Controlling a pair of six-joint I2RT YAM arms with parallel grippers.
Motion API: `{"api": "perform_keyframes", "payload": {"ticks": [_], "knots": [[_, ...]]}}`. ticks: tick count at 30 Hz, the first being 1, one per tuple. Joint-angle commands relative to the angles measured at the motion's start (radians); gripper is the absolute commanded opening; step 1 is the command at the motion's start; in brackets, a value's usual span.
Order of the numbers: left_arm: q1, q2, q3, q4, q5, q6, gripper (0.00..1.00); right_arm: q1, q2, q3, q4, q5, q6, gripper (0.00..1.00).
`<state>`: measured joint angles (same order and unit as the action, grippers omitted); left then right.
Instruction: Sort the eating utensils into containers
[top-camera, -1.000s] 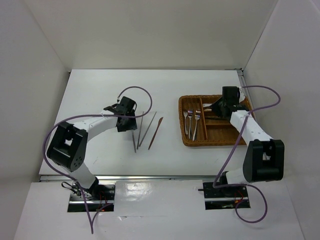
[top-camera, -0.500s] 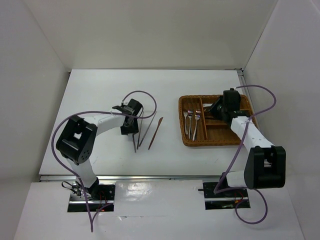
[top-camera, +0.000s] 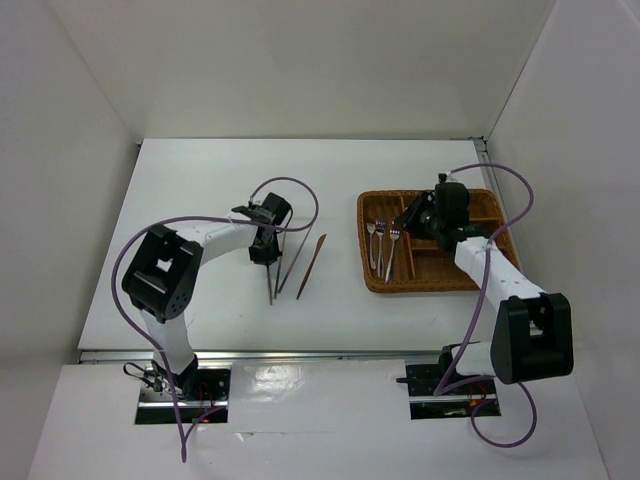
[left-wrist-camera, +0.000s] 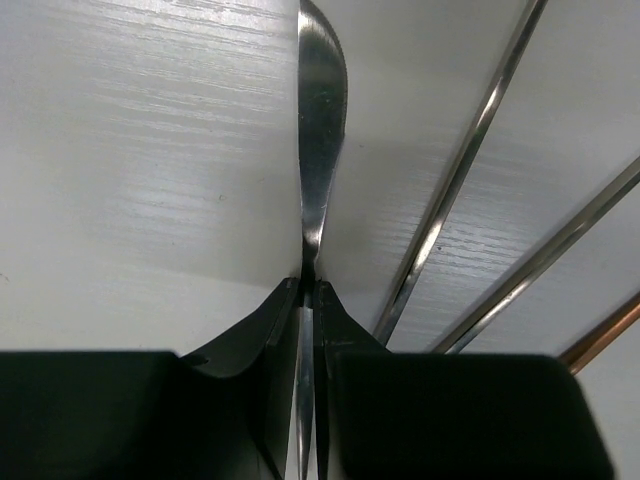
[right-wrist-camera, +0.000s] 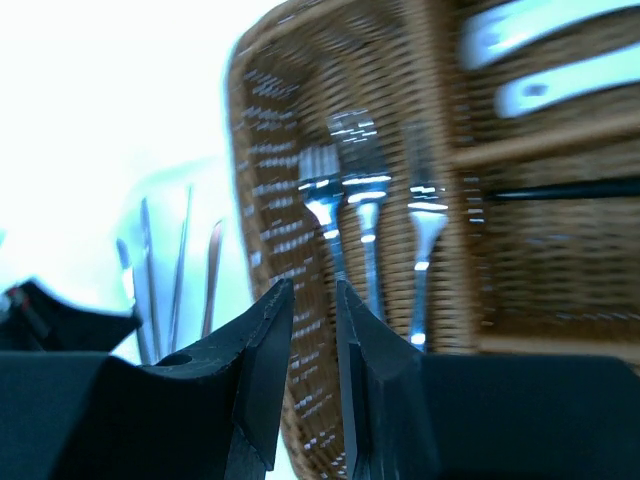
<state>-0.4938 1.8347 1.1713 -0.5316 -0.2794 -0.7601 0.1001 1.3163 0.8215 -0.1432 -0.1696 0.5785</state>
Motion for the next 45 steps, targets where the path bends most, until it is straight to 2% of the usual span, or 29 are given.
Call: {"api": "perform_keyframes", "payload": {"ticks": [1,5,8,12,17,20,23,25,28,30,35,39,42,45], "knots": [[-0.003,0.055,-0.007,-0.024,0.031,-0.002,0.22,0.047,-0.034,-0.012,0.100,-0.077,-0.066,0.32],[0.008,0.009,0.002,-0.015,0.040,-0.011,0.19,0.174,-0.013,0.013,0.139,-0.114,-0.126,0.43],[0.029,-0.070,0.027,-0.015,0.062,-0.022,0.19,0.246,0.038,0.060,0.151,-0.114,-0.147,0.46],[0.038,-0.169,0.079,-0.005,0.062,-0.056,0.19,0.338,0.118,0.120,0.197,-0.194,-0.147,0.50],[0.038,-0.232,0.113,0.018,0.140,-0.074,0.19,0.392,0.199,0.171,0.269,-0.315,-0.138,0.62],[0.038,-0.259,0.122,0.056,0.184,-0.096,0.19,0.423,0.242,0.197,0.309,-0.398,-0.147,0.62],[0.038,-0.270,0.122,0.090,0.227,-0.096,0.19,0.450,0.253,0.212,0.318,-0.439,-0.186,0.63],[0.038,-0.270,0.122,0.102,0.262,-0.096,0.19,0.463,0.262,0.212,0.332,-0.439,-0.196,0.71],[0.029,-0.270,0.131,0.116,0.299,-0.105,0.19,0.483,0.273,0.222,0.341,-0.449,-0.206,0.74],[0.020,-0.270,0.140,0.125,0.299,-0.105,0.19,0.494,0.291,0.231,0.341,-0.449,-0.215,0.74],[0.011,-0.270,0.149,0.147,0.345,-0.114,0.19,0.584,0.331,0.280,0.284,-0.325,-0.243,0.74],[0.001,-0.292,0.139,0.166,0.367,-0.114,0.19,0.607,0.357,0.300,0.275,-0.254,-0.243,0.74],[0.001,-0.313,0.120,0.166,0.367,-0.123,0.19,0.607,0.357,0.300,0.275,-0.202,-0.220,0.67],[0.001,-0.337,0.100,0.176,0.367,-0.123,0.19,0.607,0.357,0.291,0.275,-0.136,-0.194,0.42]]}}
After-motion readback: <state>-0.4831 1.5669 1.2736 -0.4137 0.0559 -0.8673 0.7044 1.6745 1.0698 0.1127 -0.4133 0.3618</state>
